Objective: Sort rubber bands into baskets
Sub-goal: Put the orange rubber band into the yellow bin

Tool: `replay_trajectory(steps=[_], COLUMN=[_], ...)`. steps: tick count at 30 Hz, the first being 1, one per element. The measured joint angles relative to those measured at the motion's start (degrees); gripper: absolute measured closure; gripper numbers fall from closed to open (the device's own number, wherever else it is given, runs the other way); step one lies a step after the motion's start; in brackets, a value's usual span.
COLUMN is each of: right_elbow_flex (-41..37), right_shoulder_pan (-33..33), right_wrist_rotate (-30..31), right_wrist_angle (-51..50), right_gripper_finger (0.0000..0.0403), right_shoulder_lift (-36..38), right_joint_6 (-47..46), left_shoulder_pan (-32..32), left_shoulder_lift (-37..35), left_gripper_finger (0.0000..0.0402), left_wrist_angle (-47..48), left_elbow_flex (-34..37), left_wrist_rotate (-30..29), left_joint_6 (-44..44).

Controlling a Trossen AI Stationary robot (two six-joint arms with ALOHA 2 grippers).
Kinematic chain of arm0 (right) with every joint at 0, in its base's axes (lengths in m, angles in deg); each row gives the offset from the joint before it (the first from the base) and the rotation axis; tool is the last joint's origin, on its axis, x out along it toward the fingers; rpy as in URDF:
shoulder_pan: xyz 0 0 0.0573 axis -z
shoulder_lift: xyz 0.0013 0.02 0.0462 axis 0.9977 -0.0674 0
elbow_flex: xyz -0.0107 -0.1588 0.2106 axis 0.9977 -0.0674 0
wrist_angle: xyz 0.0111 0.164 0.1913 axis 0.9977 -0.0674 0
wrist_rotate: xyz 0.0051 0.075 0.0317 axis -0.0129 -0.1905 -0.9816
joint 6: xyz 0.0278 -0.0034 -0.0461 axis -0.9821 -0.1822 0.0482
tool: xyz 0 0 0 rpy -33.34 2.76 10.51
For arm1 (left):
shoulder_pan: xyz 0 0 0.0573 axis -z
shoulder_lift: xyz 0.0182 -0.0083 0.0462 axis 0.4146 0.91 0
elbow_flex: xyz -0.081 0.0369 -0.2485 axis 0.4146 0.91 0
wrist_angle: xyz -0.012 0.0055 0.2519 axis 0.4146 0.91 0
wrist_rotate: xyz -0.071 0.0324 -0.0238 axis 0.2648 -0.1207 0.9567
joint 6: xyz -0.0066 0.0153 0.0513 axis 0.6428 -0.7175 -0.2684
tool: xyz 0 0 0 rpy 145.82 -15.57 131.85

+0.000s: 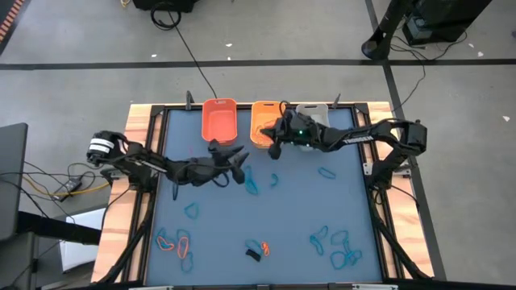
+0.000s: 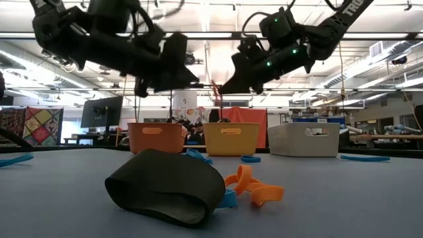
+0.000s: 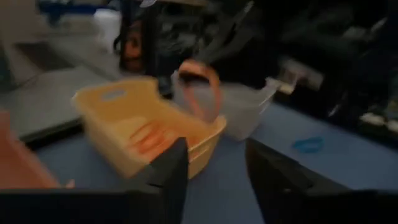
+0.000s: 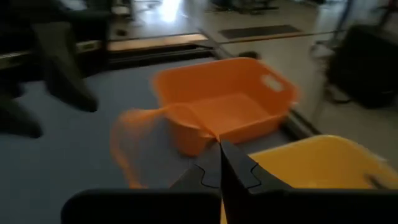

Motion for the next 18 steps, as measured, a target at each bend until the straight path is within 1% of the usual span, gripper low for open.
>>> replay_trajectory(steps=[3, 6, 8, 10, 12, 14, 18], right_elbow_flex=[0.01, -0.01, 0.08, 0.03, -0.01, -0.01, -0.03], right_shoulder_pan=[2.4, 5.17, 7.27, 8.93, 10.02, 10.52, 10.57], right_wrist_rotate=[2.05, 2.78, 1.33, -1.38, -4.11, -6.33, -7.45], right_wrist_angle=[0.08, -1.09, -0.83, -0.47, -0.45, -0.38, -0.08], right_gripper_finger=[0.0401, 0.0401, 0.0401, 0.04, 0.0393, 0.0381, 0.0344], right_shoulder_lift=[0.0, -0.09, -1.48, -3.78, -6.13, -8.06, -10.8], right_joint_6=[1.54, 0.96, -2.25, -5.79, -7.37, -8.67, -8.78], left_shoulder_pan=[-0.9, -1.01, -0.97, -0.95, -0.95, -0.95, -0.8], left_shoulder_lift=[0.0, 0.0, 0.0, 0.0, 0.0, 0.0, 0.0], left_gripper_finger=[0.0192, 0.0173, 0.017, 0.0169, 0.0169, 0.0169, 0.017], left_wrist_angle=[3.56, 4.44, 3.69, 3.38, 3.32, 3.68, 4.11], left_elbow_flex=[0.0, 0.0, 0.0, 0.0, 0.0, 0.0, 0.0], left_wrist_rotate=[2.22, 4.2, 4.82, 4.91, 4.92, 4.92, 4.92], left_joint_6=[2.57, 3.09, 3.05, 3.05, 3.05, 3.04, 2.93])
